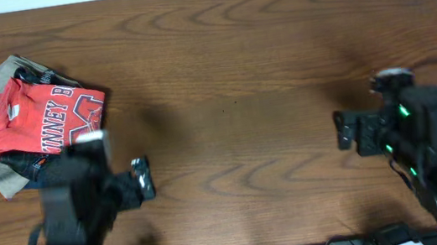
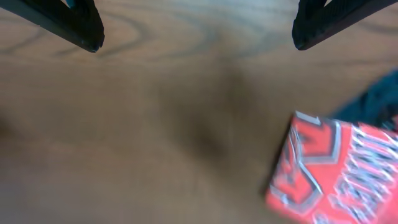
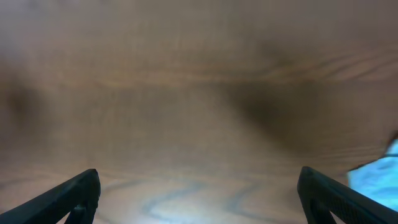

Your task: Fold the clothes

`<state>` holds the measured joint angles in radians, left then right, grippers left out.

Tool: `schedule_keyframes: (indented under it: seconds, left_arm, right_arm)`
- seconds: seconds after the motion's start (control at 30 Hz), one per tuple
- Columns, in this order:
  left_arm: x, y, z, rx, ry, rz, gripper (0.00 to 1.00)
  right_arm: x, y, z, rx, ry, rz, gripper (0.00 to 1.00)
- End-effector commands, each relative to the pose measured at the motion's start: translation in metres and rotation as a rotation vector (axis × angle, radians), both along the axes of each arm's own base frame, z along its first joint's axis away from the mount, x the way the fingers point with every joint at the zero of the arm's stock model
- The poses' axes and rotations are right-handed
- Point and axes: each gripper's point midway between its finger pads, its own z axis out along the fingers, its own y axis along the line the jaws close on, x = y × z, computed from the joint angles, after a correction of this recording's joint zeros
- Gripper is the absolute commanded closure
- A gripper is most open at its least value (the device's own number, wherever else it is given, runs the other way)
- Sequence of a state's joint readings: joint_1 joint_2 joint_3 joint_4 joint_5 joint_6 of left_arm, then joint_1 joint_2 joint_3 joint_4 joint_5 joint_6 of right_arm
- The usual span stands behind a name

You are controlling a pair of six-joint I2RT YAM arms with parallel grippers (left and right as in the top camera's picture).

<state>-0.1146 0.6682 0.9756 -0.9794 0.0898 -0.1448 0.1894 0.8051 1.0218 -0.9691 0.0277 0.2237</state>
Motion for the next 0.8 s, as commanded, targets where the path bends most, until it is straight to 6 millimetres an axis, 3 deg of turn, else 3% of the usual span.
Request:
schedule_keyframes:
  seconds: [0.0,0.17,0.77]
  left_arm:
    - [-0.015,0.007,0.012,0.032,-0.100,0.005,0.02]
    - [-0.026,0.008,0.030,0.003,-0.206,0.018,0.02]
    - [-0.031,0.009,0.025,0.006,-0.184,0.018,0.02]
  right_arm:
    - [-0.014,-0.016,0.021,-0.011,-0.097,-0.068,0.01]
    - [-0.031,-0.019,0.030,-0.001,-0.141,-0.069,0.01]
    - [-0.054,-0.023,0.004,-0.030,-0.008,-0.067,0.01]
